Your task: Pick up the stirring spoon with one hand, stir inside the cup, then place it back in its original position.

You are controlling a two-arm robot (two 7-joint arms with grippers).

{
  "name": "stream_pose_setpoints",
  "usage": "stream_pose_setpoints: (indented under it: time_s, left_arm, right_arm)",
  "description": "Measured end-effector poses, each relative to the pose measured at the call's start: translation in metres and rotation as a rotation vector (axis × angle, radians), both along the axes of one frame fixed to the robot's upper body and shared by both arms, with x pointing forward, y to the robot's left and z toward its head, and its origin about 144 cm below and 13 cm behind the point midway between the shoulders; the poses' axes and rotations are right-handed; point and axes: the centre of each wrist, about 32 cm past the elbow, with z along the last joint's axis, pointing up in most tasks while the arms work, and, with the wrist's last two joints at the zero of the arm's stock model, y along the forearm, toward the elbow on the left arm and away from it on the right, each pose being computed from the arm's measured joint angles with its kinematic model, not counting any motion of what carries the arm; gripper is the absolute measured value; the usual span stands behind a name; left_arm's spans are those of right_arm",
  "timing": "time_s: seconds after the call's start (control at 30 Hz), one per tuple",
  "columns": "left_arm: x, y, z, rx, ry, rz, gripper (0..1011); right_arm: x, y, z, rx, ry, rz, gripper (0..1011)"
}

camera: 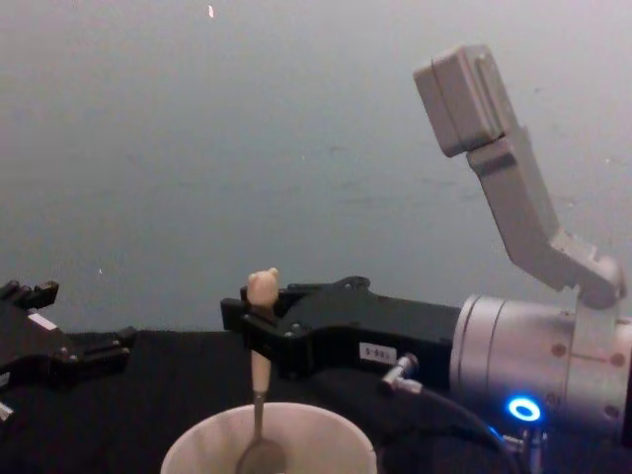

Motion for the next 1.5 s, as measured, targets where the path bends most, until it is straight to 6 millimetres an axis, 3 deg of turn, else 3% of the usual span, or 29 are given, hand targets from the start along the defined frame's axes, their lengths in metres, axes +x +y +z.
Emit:
stream_pose_setpoints:
  time_s: [0.83,1.5]
  left_arm:
    - [0.0,0.0,0.0,0.0,0.0,0.0,1001]
    - [0.0,0.0,0.0,0.0,0.0,0.0,1001]
  right_arm:
    - [-0.017,-0.024,-0.001,-0.022,0.032,-0.025,160]
    - [-0.029,-0.013,-0.001,-0.018,0.05,0.053,159]
